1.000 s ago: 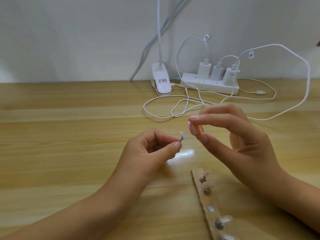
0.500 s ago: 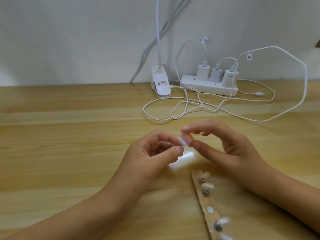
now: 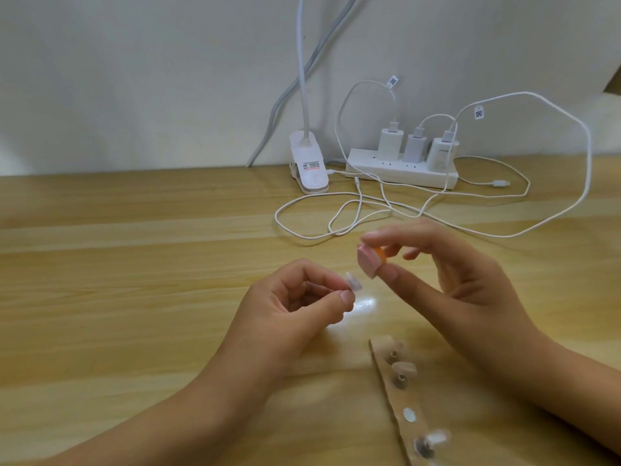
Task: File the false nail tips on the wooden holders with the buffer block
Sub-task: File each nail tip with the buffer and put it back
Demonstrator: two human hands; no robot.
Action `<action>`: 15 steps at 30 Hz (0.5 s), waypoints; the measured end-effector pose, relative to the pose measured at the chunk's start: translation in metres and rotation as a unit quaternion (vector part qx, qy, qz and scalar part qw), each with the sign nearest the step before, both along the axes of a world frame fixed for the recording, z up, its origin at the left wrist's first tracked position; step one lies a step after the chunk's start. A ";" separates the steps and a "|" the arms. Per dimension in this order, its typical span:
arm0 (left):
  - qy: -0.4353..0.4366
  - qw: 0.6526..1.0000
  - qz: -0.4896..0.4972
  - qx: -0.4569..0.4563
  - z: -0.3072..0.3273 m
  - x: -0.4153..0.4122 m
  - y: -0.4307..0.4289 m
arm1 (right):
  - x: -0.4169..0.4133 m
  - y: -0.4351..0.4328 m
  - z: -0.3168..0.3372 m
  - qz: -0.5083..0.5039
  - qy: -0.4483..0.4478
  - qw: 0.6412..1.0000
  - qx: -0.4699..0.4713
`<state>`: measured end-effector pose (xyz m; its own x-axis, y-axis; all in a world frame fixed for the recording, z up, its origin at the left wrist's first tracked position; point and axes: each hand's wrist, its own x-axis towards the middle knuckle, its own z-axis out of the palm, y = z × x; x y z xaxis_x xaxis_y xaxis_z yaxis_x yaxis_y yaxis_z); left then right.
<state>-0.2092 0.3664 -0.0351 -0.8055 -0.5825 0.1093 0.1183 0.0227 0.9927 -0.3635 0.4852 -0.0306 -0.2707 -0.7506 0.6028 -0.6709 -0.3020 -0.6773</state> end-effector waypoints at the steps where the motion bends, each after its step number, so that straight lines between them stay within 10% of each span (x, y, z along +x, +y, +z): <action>1: -0.001 1.000 0.002 -0.003 -0.001 0.000 0.000 | 0.000 0.000 0.000 0.008 0.016 1.000 -0.004; 15: 0.004 1.000 0.009 -0.005 -0.003 0.000 -0.001 | 0.000 0.001 0.002 -0.019 0.087 0.996 -0.003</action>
